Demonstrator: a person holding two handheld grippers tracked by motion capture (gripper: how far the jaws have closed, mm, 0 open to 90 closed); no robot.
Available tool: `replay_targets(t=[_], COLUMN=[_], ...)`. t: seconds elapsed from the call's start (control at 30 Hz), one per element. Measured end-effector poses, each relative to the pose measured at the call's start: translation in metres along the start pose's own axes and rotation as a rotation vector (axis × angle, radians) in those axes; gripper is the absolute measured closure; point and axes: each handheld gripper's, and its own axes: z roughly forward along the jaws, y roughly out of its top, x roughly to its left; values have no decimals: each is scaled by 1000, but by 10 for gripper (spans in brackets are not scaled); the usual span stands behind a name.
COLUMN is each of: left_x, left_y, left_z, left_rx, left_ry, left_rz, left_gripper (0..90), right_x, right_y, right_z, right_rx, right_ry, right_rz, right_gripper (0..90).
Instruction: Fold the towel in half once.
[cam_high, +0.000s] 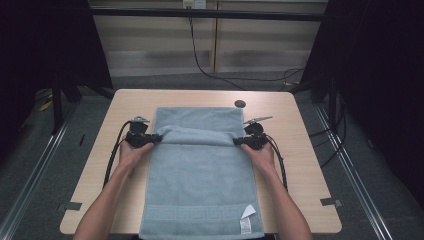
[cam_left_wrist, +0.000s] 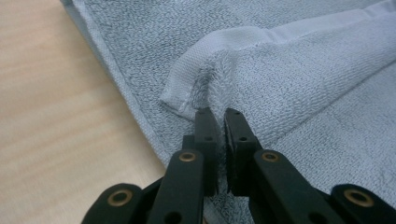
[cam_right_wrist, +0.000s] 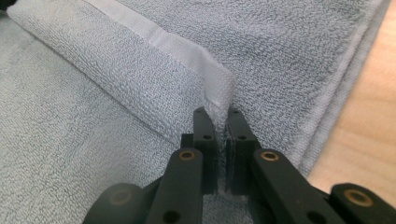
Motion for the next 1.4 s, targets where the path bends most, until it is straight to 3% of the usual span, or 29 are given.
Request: replay_targets(t=[0.13,0.2,0.27,0.33,0.5,0.67,0.73,0.83,0.97,1.07,1.13,1.2,1.23,1.3,1.4], left_x=[-6,-7,-9,-15,-36,-64,-75,-89,-100,-105,-110,-113,-113,-111,-109], left_y=[-1,0,4,11,31,46,48,43,21,-9,-32,-56,-66,-81,-95], left_z=[-3,-14,-30,-48,-94,-136,-151,-169,-184,-179,-166,-149,-142,-132,-128], left_rx=[-29,-85,-134,-184,-307,-367,-389,-414,-428,-415,-379,-316,-295,-251,-218], left_ry=[13,-15,-48,-62,-81,-89,-86,-88,-125,-142,-132,-152,-160,-180,-210], left_rz=[-20,-46,-43,-25,24,121,162,189,203,202,211,203,194,162,139], left_gripper=[849,848,848,847,847,845,839,841,840,837,825,823,825,826,817], right_x=[4,7,7,6,14,28,35,48,69,79,83,83,83,82,80], right_y=[1,1,3,8,33,54,58,54,34,7,-16,-41,-54,-76,-97], right_z=[-2,-6,-16,-30,-83,-133,-150,-172,-189,-189,-181,-166,-158,-144,-138], right_rx=[-1,-17,-69,-124,-282,-392,-426,-460,-441,-402,-349,-291,-253,-186,-145], right_ry=[-15,-6,15,32,55,67,86,115,129,153,156,197,194,197,207], right_rz=[14,1,-12,-17,-53,-100,-118,-154,-217,-242,-250,-227,-219,-211,-191], right_gripper=[857,856,857,855,855,855,855,855,855,855,853,853,853,850,838])
